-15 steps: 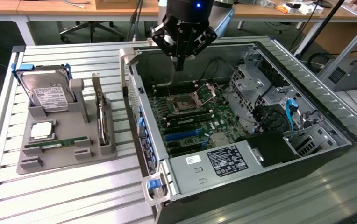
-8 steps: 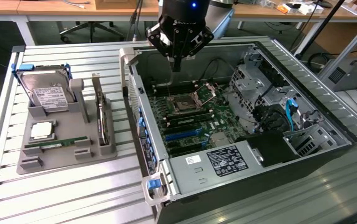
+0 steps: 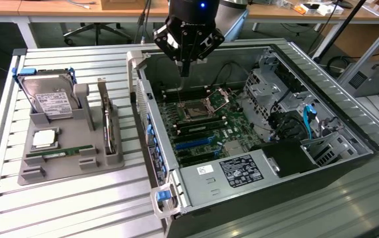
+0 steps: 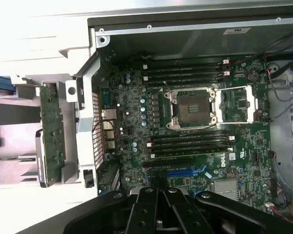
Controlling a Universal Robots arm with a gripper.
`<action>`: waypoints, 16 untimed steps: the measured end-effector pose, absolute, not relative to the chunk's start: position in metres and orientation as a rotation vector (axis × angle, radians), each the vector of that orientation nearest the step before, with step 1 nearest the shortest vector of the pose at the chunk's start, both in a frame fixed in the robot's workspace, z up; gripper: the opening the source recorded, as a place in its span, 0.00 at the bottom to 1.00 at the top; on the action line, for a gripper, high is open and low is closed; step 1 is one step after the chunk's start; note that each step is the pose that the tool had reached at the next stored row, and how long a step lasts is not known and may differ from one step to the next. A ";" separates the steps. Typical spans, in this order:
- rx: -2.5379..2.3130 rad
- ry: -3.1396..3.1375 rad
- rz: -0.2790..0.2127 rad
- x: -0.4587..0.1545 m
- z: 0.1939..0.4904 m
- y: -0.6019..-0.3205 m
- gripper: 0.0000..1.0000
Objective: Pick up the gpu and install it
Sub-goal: 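Reach for the gpu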
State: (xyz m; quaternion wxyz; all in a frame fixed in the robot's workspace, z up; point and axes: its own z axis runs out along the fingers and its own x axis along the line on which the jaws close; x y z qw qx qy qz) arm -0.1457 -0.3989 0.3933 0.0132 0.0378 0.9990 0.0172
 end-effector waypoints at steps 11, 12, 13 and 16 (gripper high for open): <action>0.118 3.112 0.046 -0.151 0.393 -0.399 0.11; 0.118 3.112 0.046 -0.151 0.393 -0.399 0.11; 0.118 3.112 0.045 -0.151 0.393 -0.399 0.11; 0.118 3.112 0.042 -0.152 0.393 -0.399 0.11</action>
